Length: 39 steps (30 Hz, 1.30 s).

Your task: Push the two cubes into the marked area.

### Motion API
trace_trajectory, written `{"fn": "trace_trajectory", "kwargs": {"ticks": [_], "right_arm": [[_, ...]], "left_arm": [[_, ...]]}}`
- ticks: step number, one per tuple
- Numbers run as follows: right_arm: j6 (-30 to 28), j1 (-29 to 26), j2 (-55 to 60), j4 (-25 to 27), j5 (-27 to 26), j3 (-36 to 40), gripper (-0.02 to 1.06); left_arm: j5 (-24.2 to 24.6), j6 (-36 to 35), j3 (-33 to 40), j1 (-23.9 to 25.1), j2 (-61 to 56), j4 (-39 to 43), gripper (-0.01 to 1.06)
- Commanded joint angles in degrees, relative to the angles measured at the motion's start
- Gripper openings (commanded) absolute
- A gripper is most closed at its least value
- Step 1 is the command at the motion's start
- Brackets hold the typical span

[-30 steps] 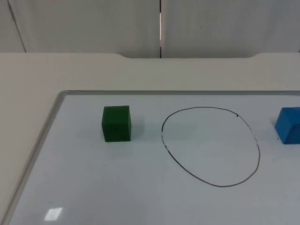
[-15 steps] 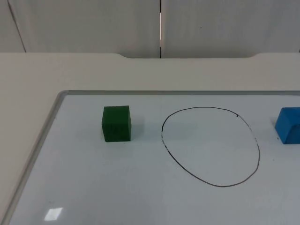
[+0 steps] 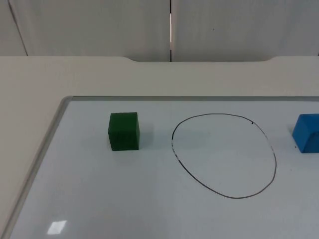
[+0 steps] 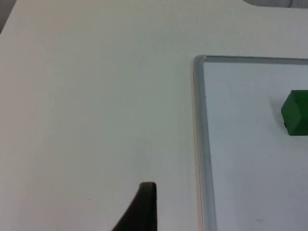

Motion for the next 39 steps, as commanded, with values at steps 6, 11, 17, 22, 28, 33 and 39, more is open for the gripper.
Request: {"fn": "trace_trajectory", "kwargs": {"ticks": [6,11,17,22,28,33,39], "right_arm": [[-0.28,-0.35,-0.17,-0.14,-0.29,0.13,0.84],[-0.28,-0.35,-0.17,-0.14,-0.29,0.13,0.84],[-0.28,-0.35,-0.17,-0.14,-0.29,0.13,0.84],[-0.28,-0.35,-0.17,-0.14,-0.29,0.13,0.84],[-0.28,-0.35,-0.17,-0.14,-0.29,0.13,0.84],[-0.28,-0.35,-0.17,-0.14,-0.29,0.13,0.84],[-0.28,-0.35,-0.17,-0.14,-0.29,0.13,0.84]], "left_arm": [[-3.5,0.0,-0.33,0.17,6.99,-0.89,0.58],[-5.05,0.0,-0.33,0.17,8.67,-1.07,0.31],[-8.38,0.0,-0.33,0.17,8.88,-1.17,0.0],[-10.19,0.32,-0.33,0.17,8.88,-1.39,0.0],[-12.08,0.32,-0.33,0.17,8.92,-2.17,0.0],[-13.55,0.32,-0.61,0.17,10.4,-2.69,0.0],[-14.77,1.26,-3.05,0.17,16.2,-2.97,0.0]]}}
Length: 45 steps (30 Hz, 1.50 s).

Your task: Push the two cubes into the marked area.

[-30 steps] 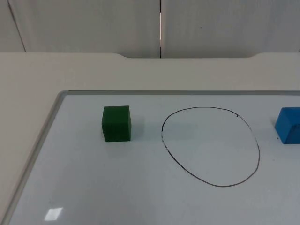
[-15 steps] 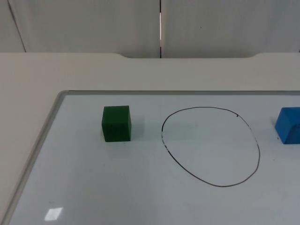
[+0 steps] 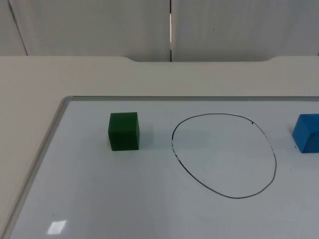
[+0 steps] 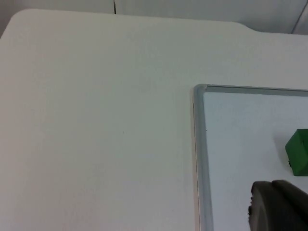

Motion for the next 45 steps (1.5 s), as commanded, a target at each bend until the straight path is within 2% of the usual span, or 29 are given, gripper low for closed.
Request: {"fn": "trace_trajectory", "kwargs": {"ticks": [1,7,10,13,16,17,21,33,45], "right_arm": [[-0.28,-0.35,-0.17,-0.14,-0.29,0.13,0.84],[-0.28,-0.35,-0.17,-0.14,-0.29,0.13,0.84],[-0.28,-0.35,-0.17,-0.14,-0.29,0.13,0.84],[-0.28,-0.35,-0.17,-0.14,-0.29,0.13,0.84],[-0.28,-0.35,-0.17,-0.14,-0.29,0.13,0.84],[-0.28,-0.35,-0.17,-0.14,-0.29,0.13,0.84],[-0.28,-0.35,-0.17,-0.14,-0.29,0.13,0.84],[-0.28,-0.35,-0.17,-0.14,-0.29,0.13,0.84],[-0.28,-0.35,-0.17,-0.14,-0.29,0.13,0.84]], "left_arm": [[-1.35,0.25,-2.22,0.17,3.92,-1.56,0.0],[-1.35,0.4,-5.39,0.17,9.81,-2.43,0.0],[-1.35,2.74,-7.5,0.17,14.3,-3.67,0.0],[-1.11,7.57,-8.28,0.17,17.51,-8.75,0.0],[-0.63,16.88,-8.28,0.17,20.65,-18.34,0.0],[-0.63,16.88,-8.28,0.17,20.65,-18.34,0.0],[0.88,25.59,-8.28,0.17,23.58,-26.9,0.0],[1.34,28.57,-8.28,-0.48,25.66,-32.27,0.0],[-5.37,29.18,-8.41,-8.8,29.36,-33.28,0.0]]}}
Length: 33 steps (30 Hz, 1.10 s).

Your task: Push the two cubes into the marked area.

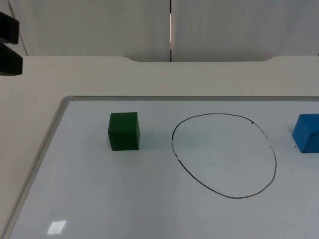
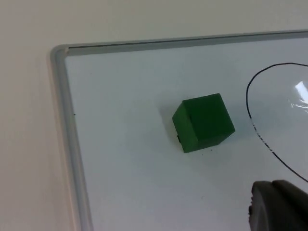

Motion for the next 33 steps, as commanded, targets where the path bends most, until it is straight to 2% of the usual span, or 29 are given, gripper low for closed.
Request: {"fn": "trace_trajectory", "kwargs": {"ticks": [1,10,17,33], "right_arm": [[-0.02,-0.35,-0.17,-0.14,-0.29,0.13,0.84],[-0.02,-0.35,-0.17,-0.14,-0.29,0.13,0.84],[-0.02,-0.35,-0.17,-0.14,-0.29,0.13,0.84],[-0.02,-0.35,-0.17,-0.14,-0.29,0.13,0.84]], "left_arm": [[-1.97,0.25,-0.38,-1.09,1.25,-1.27,0.0],[-7.66,0.25,-0.47,-2.2,8.52,-1.87,0.0],[-7.27,0.25,-2.62,-2.2,12.67,-2.05,0.0],[-10.29,1.32,-3.39,-2.2,17.69,-4.94,0.0]]}}
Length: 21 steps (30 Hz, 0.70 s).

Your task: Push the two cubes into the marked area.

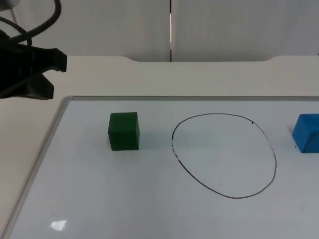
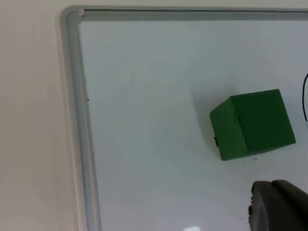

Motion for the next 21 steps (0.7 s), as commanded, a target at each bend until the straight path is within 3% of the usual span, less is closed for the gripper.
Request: {"fn": "trace_trajectory", "kwargs": {"ticks": [1,9,21], "right_arm": [[0.19,-0.35,-0.17,-0.14,-0.29,0.13,0.84],[0.19,-0.35,-0.17,-0.14,-0.29,0.13,0.84],[0.19,-0.35,-0.17,-0.14,-0.29,0.13,0.84]], "left_arm": [[-1.06,1.58,-0.53,-0.31,0.57,-2.62,0.0],[-0.59,6.84,-2.1,-0.61,5.04,-8.43,0.0],[-1.4,7.66,-8.74,-4.37,15.21,-8.65,0.0]]}}
